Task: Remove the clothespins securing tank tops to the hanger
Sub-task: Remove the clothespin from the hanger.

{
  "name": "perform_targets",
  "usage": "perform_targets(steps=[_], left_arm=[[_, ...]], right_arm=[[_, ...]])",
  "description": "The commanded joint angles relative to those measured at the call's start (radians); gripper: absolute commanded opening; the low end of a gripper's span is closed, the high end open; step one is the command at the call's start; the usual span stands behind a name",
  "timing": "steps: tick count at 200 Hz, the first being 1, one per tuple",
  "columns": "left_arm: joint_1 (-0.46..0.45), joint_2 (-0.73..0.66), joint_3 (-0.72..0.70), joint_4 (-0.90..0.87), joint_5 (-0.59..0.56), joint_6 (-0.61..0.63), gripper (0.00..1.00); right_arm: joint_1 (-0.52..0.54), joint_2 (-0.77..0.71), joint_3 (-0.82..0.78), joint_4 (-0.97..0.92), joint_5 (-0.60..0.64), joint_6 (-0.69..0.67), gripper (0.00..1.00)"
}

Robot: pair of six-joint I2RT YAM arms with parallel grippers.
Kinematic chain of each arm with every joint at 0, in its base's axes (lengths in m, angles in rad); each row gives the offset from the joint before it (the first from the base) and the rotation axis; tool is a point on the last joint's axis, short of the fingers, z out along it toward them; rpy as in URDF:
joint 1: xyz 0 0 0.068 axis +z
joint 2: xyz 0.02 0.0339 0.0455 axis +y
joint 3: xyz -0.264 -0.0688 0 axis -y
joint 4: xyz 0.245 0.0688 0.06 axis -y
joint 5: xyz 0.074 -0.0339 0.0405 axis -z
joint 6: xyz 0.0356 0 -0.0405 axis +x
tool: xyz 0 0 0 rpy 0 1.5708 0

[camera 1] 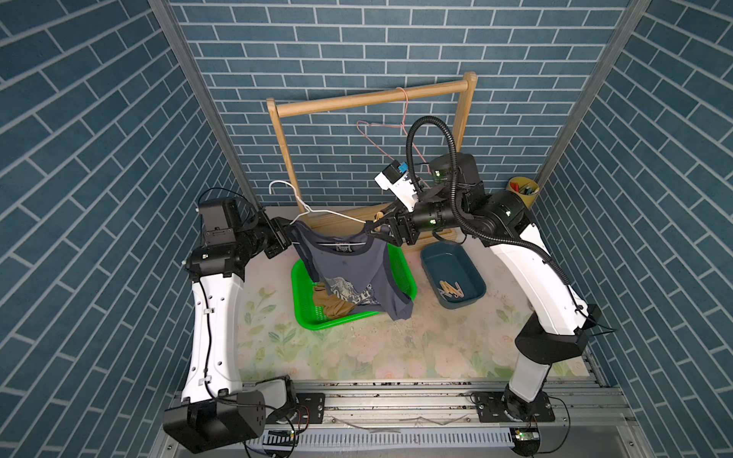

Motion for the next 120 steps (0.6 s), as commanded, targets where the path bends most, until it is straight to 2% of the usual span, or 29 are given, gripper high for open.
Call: perform_targets(steps=[1, 24, 49, 120], left_arm=[[0.009, -0.003, 0.019, -0.009, 0.080, 0.003, 0.00], [0.011, -0.011, 0.013, -0.017, 0.083, 0.002, 0.00], [0.012, -0.015, 0.012, -0.019, 0.083, 0.004, 0.00], [0.013, -0.035, -0.029, -0.015, 0.066, 0.013, 0.00]], right_arm=[[-0.002, -0.038, 0.024, 0.009, -0.030, -0.003, 0.58], [-0.002, -0.043, 0.022, -0.005, -0.023, -0.012, 0.54], [-0.001, -0.043, 0.021, -0.003, -0.026, -0.009, 0.44], [0.000, -0.051, 0.028, -0.021, -0.024, -0.001, 0.29]])
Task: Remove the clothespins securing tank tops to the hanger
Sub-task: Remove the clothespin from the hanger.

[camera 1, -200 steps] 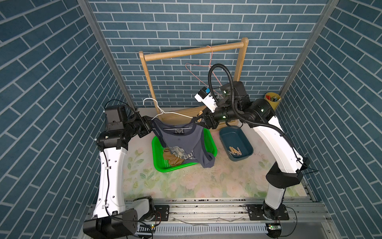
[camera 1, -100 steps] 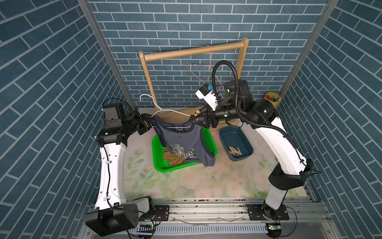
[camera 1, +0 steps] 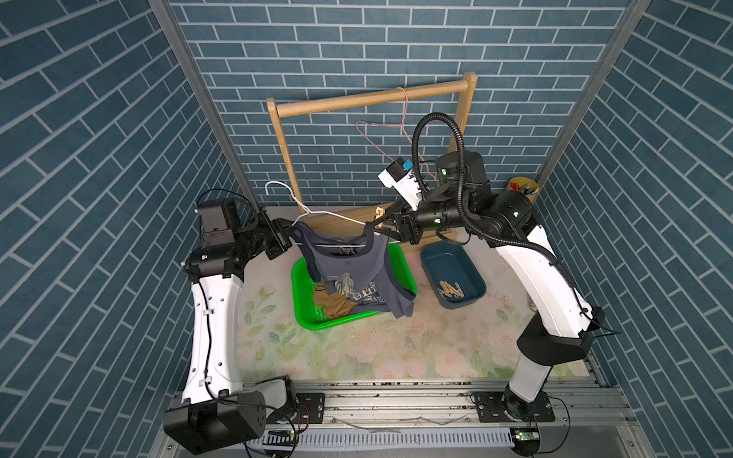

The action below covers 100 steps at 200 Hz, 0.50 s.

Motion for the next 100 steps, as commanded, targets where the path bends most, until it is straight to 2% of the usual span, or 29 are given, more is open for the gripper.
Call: perform_targets(steps=[1, 16, 54, 100], left_arm=[[0.009, -0.022, -0.015, -0.010, 0.003, 0.011, 0.00], [0.010, -0.020, -0.010, -0.026, -0.007, 0.034, 0.00], [0.015, 0.011, 0.056, -0.110, -0.045, 0.153, 0.00], [0.015, 0.011, 0.026, -0.072, -0.051, 0.148, 0.00]], right_arm=[[0.000, -0.036, 0.012, -0.017, -0.016, -0.007, 0.28], [0.000, -0.045, -0.008, -0.010, -0.006, 0.001, 0.24], [0.000, -0.056, -0.025, -0.012, 0.026, 0.004, 0.23], [-0.036, -0.070, -0.001, -0.058, 0.086, 0.002, 0.23]])
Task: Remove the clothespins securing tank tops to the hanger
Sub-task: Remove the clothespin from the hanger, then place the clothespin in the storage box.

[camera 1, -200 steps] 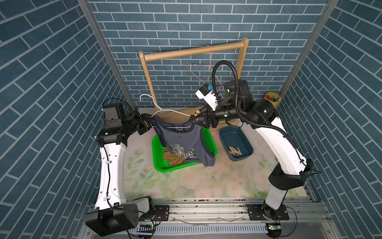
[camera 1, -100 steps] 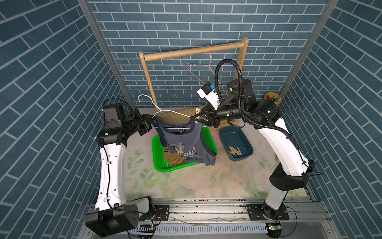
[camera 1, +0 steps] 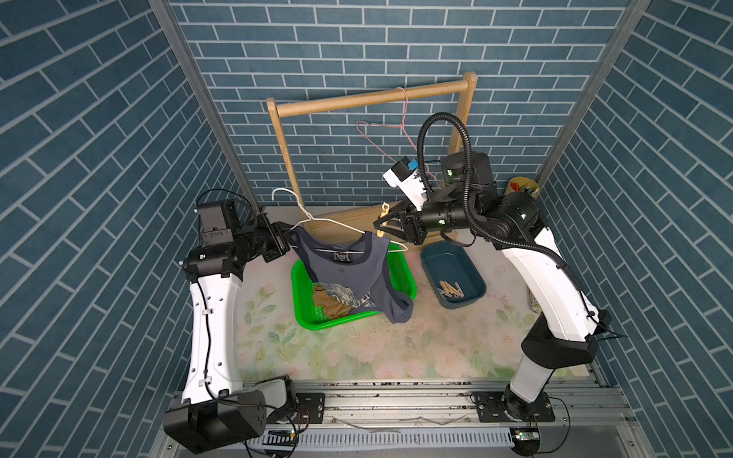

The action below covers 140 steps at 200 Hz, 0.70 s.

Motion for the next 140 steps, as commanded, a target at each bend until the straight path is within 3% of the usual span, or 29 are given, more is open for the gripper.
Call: perform_targets(steps=[1, 29, 74, 140], left_arm=[[0.007, -0.002, 0.000, 0.003, -0.003, 0.020, 0.00], [0.008, -0.013, -0.027, 0.014, -0.010, 0.020, 0.00], [0.009, -0.027, -0.060, 0.036, -0.005, 0.018, 0.00], [0.009, -0.016, 0.010, -0.079, -0.022, 0.126, 0.00]], right_arm=[[-0.029, -0.037, 0.018, -0.049, 0.035, -0.003, 0.23], [-0.105, -0.072, -0.083, -0.079, 0.013, 0.001, 0.24], [-0.281, -0.222, -0.511, 0.000, 0.019, -0.009, 0.24], [-0.398, -0.247, -0.907, 0.039, 0.267, 0.030, 0.23]])
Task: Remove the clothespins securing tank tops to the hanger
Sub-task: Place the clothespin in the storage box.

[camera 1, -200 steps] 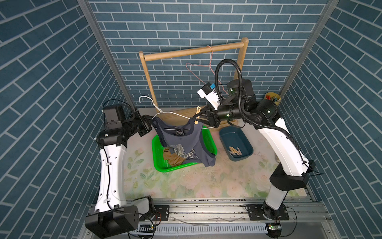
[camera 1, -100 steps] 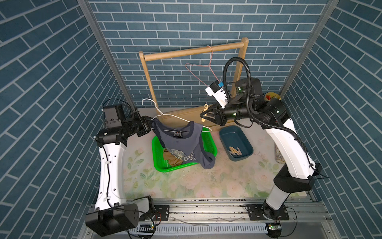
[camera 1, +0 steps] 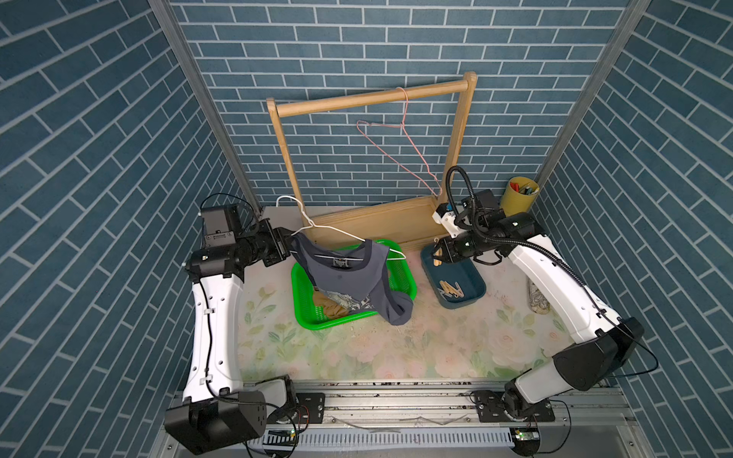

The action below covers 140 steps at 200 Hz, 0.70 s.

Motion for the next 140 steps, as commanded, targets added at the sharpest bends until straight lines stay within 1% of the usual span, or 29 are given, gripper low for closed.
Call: perform_targets(steps=[1, 24, 52, 96, 140], left_arm=[[0.005, -0.008, 0.040, -0.042, -0.003, 0.050, 0.00], [0.006, -0.008, 0.041, -0.045, 0.004, 0.047, 0.00], [0.005, -0.009, 0.043, -0.054, 0.017, 0.051, 0.00], [0.005, -0.013, 0.064, -0.088, 0.028, 0.070, 0.00], [0.005, -0.026, 0.067, -0.094, 0.039, 0.069, 0.00]], right_arm=[[-0.034, -0.013, -0.079, 0.023, 0.114, 0.018, 0.23], [-0.071, 0.029, -0.144, 0.038, 0.164, 0.030, 0.23], [-0.121, 0.116, -0.172, 0.087, 0.180, 0.071, 0.23], [-0.153, 0.343, -0.058, 0.062, 0.194, 0.116, 0.23], [-0.189, 0.521, 0.061, 0.032, 0.190, 0.155, 0.25]])
